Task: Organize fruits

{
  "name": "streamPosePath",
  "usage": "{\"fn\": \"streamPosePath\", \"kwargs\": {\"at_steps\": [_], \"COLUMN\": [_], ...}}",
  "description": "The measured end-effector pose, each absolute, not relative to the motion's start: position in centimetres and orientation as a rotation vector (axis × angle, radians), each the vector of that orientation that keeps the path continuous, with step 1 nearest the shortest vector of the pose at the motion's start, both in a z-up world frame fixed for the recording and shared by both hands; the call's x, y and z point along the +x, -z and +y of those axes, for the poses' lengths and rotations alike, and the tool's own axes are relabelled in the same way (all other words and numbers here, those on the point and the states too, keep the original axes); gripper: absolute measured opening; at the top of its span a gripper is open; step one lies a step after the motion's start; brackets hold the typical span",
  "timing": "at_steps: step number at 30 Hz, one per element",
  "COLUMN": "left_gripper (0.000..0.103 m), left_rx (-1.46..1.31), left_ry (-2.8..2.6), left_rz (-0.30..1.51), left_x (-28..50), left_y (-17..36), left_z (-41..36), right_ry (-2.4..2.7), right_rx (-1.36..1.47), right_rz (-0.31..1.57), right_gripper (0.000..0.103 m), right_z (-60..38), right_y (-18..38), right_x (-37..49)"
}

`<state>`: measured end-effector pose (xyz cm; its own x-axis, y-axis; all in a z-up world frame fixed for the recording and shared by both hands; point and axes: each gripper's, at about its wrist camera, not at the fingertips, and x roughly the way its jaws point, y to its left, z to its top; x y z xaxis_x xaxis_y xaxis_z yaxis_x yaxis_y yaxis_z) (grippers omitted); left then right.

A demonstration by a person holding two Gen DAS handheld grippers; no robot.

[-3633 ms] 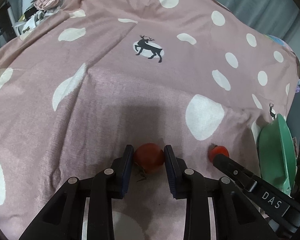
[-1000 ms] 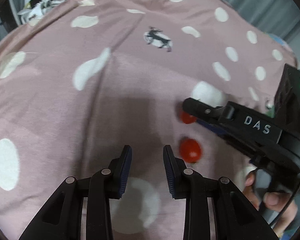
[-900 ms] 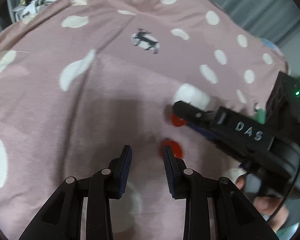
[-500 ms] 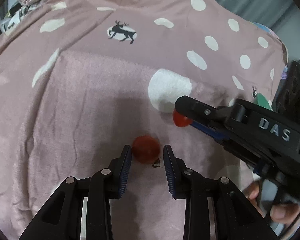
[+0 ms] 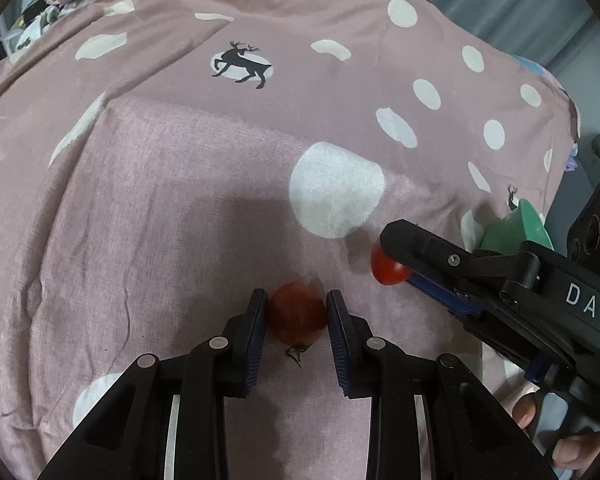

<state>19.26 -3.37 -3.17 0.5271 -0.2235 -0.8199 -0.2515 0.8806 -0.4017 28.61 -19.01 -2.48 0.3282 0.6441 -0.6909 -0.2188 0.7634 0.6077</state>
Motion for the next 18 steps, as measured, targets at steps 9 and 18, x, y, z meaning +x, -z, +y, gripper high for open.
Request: {"fn": "streamPosePath", "kwargs": {"at_steps": [9, 18], "left_gripper": [0.03, 0.03], "left_rx": [-0.567, -0.591], "left_ry": [0.003, -0.003], "left_rz": [0.975, 0.909], "left_x": [18.1, 15.5], "left_y": [1.9, 0.1], "left_z": [-3.0, -2.1], "right_ry": [-0.605, -0.572], "right_rx": [0.399, 0.367], "right_rz": [1.077, 1.03], "right_gripper": [0.028, 0.028], "right_z": [-18.6, -20.6], "right_y": [1.6, 0.0], "right_x": [27.7, 25.7]}}
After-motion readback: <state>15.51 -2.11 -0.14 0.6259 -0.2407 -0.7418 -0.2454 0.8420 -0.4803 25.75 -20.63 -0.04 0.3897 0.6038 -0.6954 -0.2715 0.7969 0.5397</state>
